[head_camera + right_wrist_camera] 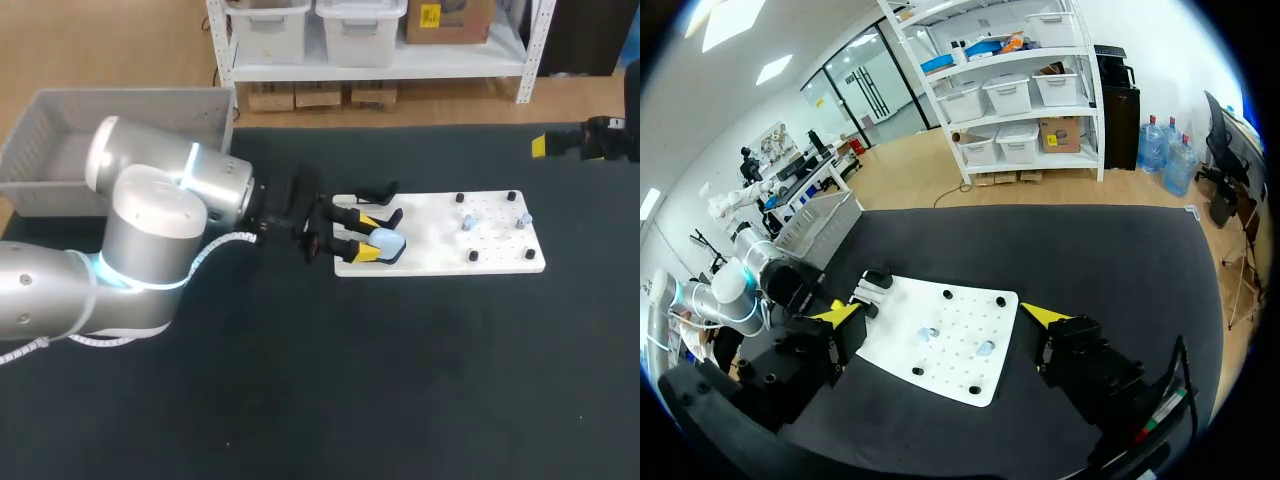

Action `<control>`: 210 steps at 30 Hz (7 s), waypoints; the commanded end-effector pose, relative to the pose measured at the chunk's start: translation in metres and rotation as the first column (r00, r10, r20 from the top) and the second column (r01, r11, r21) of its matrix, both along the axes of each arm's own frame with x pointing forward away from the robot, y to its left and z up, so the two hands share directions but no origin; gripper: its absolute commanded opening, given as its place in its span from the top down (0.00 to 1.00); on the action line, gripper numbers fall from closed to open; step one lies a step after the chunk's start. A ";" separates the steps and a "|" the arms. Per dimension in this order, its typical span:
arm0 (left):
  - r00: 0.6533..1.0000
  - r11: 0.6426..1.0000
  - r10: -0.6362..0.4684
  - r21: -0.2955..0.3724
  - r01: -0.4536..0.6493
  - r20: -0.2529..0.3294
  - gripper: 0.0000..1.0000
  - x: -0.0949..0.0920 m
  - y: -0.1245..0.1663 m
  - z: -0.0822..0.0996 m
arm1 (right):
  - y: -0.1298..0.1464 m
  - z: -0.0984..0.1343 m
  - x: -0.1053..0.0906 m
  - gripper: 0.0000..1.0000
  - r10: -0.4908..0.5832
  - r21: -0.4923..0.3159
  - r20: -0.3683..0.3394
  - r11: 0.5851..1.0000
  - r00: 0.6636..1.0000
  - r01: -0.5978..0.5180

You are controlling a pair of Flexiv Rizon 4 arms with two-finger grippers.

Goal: Pick up each earbud case from the left stands, insert the matching earbuds, close the lid, and place the case in the box.

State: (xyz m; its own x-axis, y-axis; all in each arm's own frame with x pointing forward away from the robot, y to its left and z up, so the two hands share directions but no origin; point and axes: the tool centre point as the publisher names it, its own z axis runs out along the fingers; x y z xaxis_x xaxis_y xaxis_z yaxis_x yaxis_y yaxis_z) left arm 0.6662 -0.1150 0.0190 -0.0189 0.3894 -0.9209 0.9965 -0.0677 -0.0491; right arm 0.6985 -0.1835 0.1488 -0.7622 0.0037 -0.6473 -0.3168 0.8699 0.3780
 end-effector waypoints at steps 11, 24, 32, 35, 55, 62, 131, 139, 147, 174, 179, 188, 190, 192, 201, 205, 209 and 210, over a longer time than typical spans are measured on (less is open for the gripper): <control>1.000 1.000 -0.015 0.006 0.015 -0.009 0.56 0.006 -0.007 -0.008 | 0.000 0.000 0.000 0.00 0.000 0.000 0.000 1.000 1.000 0.000; 1.000 1.000 -0.020 0.004 0.020 -0.009 0.61 0.001 -0.009 -0.010 | 0.000 0.000 0.000 0.00 0.000 0.000 0.000 1.000 1.000 0.000; 1.000 1.000 -0.010 0.012 0.010 -0.004 1.00 -0.006 -0.006 -0.008 | 0.000 0.000 0.000 0.00 0.000 0.000 0.000 1.000 1.000 0.000; 1.000 1.000 -0.011 0.011 0.010 0.013 1.00 -0.010 -0.006 -0.002 | 0.000 0.000 0.000 0.00 0.000 0.000 0.000 1.000 1.000 0.000; 0.992 0.983 -0.017 -0.177 0.039 0.123 1.00 -0.033 -0.013 0.048 | 0.000 0.000 0.000 0.00 0.000 0.000 0.000 1.000 1.000 0.000; 0.992 0.948 -0.016 -0.315 0.054 0.123 1.00 -0.038 -0.020 0.059 | 0.000 0.000 0.000 0.00 0.000 0.000 0.000 1.000 1.000 0.000; 0.999 0.940 -0.012 -0.341 0.022 0.031 1.00 -0.051 -0.025 0.090 | 0.133 -0.002 -0.106 0.00 0.322 0.002 -0.018 0.947 0.946 -0.323; 0.999 0.940 -0.012 -0.341 0.022 0.031 1.00 -0.051 -0.025 0.090 | 0.157 -0.012 -0.107 0.00 0.348 -0.006 -0.053 0.937 0.936 -0.349; 0.999 0.940 -0.012 -0.341 0.022 0.031 1.00 -0.051 -0.025 0.090 | 0.172 -0.017 -0.108 0.00 0.365 -0.001 -0.071 0.931 0.928 -0.366; 0.999 0.940 -0.012 -0.341 0.022 0.031 1.00 -0.051 -0.025 0.090 | 0.178 -0.034 -0.089 0.00 0.339 0.001 -0.113 0.940 0.934 -0.341; 0.999 0.940 -0.012 -0.341 0.022 0.031 1.00 -0.051 -0.025 0.090 | 0.177 -0.034 -0.085 0.00 0.331 -0.004 -0.115 0.943 0.937 -0.333; 0.999 0.940 -0.012 -0.341 0.022 0.031 1.00 -0.051 -0.025 0.090 | 0.175 -0.032 -0.079 0.00 0.316 -0.014 -0.113 0.947 0.942 -0.320; 0.999 0.940 -0.012 -0.341 0.022 0.031 1.00 -0.051 -0.025 0.090 | 0.174 -0.031 -0.077 0.00 0.312 -0.015 -0.110 0.949 0.944 -0.315; 0.999 0.940 -0.012 -0.341 0.022 0.031 1.00 -0.051 -0.025 0.090 | 0.174 -0.029 -0.076 0.00 0.307 -0.025 -0.108 0.950 0.946 -0.311; 0.999 0.940 -0.012 -0.341 0.022 0.031 1.00 -0.051 -0.025 0.090 | 0.171 -0.018 -0.063 0.00 0.289 -0.037 -0.076 0.956 0.954 -0.292; 0.999 0.940 -0.012 -0.341 0.022 0.031 1.00 -0.051 -0.025 0.090 | 0.167 -0.004 -0.059 0.00 0.270 -0.051 -0.027 0.961 0.962 -0.271; 0.999 0.940 -0.012 -0.341 0.022 0.031 1.00 -0.051 -0.025 0.090 | 0.159 0.010 -0.053 0.00 0.252 -0.086 0.036 0.965 0.967 -0.248; 0.999 0.940 -0.011 -0.339 0.024 0.039 1.00 -0.051 -0.025 0.090 | 0.157 0.012 -0.051 0.00 0.249 -0.096 0.044 0.965 0.968 -0.244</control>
